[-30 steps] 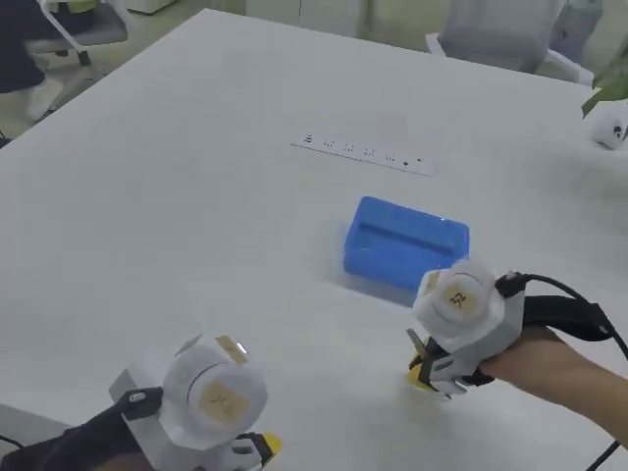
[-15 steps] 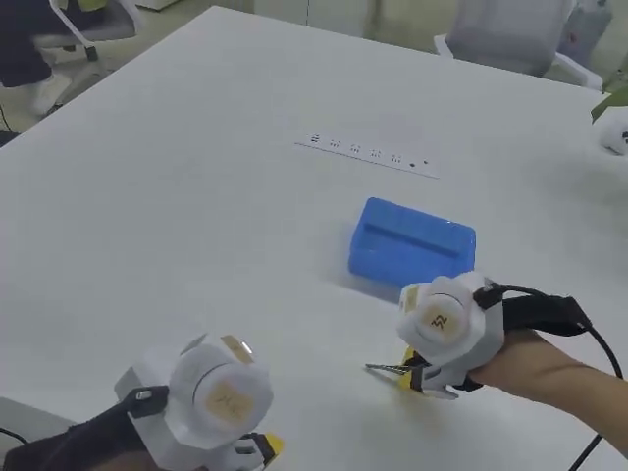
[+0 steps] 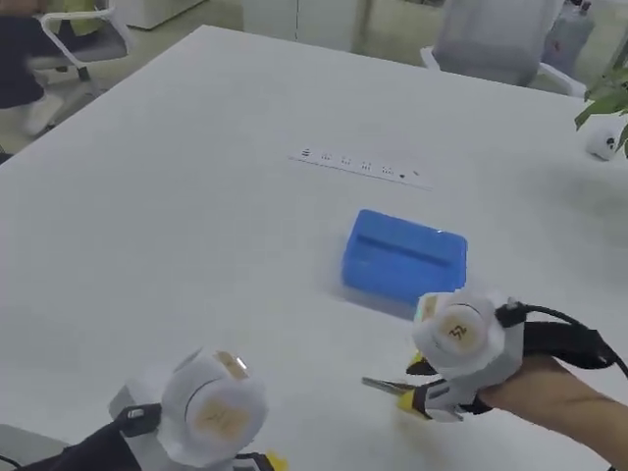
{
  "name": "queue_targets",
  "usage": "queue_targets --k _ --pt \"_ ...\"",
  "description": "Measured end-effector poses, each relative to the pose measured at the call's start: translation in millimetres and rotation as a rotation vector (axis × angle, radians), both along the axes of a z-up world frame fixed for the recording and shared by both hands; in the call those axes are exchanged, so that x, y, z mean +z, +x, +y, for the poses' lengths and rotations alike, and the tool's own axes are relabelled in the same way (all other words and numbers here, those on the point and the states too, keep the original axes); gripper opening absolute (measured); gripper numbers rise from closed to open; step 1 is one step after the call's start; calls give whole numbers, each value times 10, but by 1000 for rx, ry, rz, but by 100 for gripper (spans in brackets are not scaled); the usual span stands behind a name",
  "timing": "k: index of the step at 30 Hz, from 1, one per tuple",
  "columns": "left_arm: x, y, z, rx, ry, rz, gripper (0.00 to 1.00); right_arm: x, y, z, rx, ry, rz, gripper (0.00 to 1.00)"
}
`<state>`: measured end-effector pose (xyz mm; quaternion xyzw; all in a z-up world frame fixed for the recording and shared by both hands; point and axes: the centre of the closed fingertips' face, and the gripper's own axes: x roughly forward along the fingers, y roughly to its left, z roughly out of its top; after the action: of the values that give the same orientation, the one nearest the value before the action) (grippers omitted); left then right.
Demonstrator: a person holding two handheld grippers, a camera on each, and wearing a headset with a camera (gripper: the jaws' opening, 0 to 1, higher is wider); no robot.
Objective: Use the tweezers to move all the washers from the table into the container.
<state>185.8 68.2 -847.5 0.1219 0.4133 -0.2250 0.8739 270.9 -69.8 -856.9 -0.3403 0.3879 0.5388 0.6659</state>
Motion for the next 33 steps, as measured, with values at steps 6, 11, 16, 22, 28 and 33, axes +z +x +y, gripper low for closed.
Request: queue_targets --k 6,11,16,22,28,33 --pt "197 93 -44 61 -142 -45 86 461 -87 -162 -332 271 31 36" --pt "476 196 -46 68 -167 -107 92 769 -145 -357 -510 418 -10 51" --pt "763 311 -51 87 -205 -174 99 962 -274 -521 -605 493 -41 63" --pt "899 352 -31 94 -213 -207 99 1041 -326 -695 -663 486 -121 87" --pt "988 345 11 109 -211 -230 99 1040 -348 -809 -691 464 -155 99" --pt "1012 347 19 118 -213 -238 99 1065 -354 -826 -709 487 -148 99"
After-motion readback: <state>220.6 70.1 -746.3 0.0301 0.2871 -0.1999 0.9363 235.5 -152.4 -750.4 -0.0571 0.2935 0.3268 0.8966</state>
